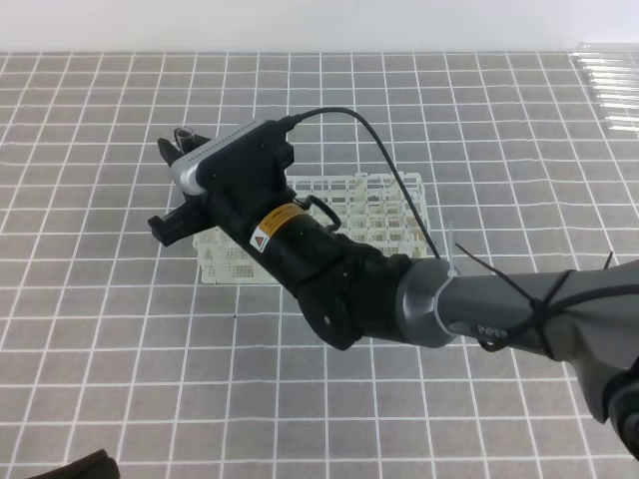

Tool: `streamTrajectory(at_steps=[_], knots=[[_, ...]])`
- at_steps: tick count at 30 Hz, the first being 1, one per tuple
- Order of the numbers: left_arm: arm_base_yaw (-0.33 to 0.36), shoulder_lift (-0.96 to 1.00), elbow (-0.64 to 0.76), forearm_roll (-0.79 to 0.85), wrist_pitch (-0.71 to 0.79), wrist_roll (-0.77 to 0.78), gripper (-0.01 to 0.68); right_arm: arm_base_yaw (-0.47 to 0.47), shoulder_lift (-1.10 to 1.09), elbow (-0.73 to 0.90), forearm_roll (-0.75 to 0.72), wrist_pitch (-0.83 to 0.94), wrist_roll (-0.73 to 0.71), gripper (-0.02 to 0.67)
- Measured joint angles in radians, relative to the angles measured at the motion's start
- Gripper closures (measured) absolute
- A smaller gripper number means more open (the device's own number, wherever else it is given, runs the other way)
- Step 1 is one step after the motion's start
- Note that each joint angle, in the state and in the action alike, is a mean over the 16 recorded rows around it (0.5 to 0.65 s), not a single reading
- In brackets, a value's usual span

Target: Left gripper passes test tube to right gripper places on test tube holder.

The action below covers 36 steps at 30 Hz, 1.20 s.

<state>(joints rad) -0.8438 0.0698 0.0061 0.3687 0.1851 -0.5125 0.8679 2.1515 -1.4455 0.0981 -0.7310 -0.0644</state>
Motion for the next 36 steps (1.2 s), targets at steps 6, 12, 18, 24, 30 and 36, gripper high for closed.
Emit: streamTrajectory(at_steps=[6, 12, 18, 24, 30, 36], knots=[[0.0, 0.0, 0.002, 0.0, 0.0, 0.0, 0.673, 0.0, 0.001, 0.0, 0.0, -0.002, 0.001, 0.641], [0.0, 0.0, 0.001, 0.0, 0.001, 0.0, 0.673, 0.0, 0.001, 0.0, -0.001, 0.006, 0.008, 0.64], [0.0, 0.0, 0.0, 0.0, 0.001, 0.0, 0.673, 0.0, 0.001, 0.0, -0.001, 0.025, 0.021, 0.635], [0.0, 0.0, 0.0, 0.0, 0.001, 0.0, 0.673, 0.0, -0.006, 0.0, 0.0, 0.06, 0.033, 0.626], [0.0, 0.0, 0.001, 0.0, 0.0, 0.0, 0.673, 0.0, -0.053, 0.001, 0.002, 0.166, 0.034, 0.62], [0.0, 0.001, 0.004, 0.001, -0.001, 0.0, 0.673, 0.0, -0.166, 0.004, 0.003, 0.366, 0.033, 0.624]])
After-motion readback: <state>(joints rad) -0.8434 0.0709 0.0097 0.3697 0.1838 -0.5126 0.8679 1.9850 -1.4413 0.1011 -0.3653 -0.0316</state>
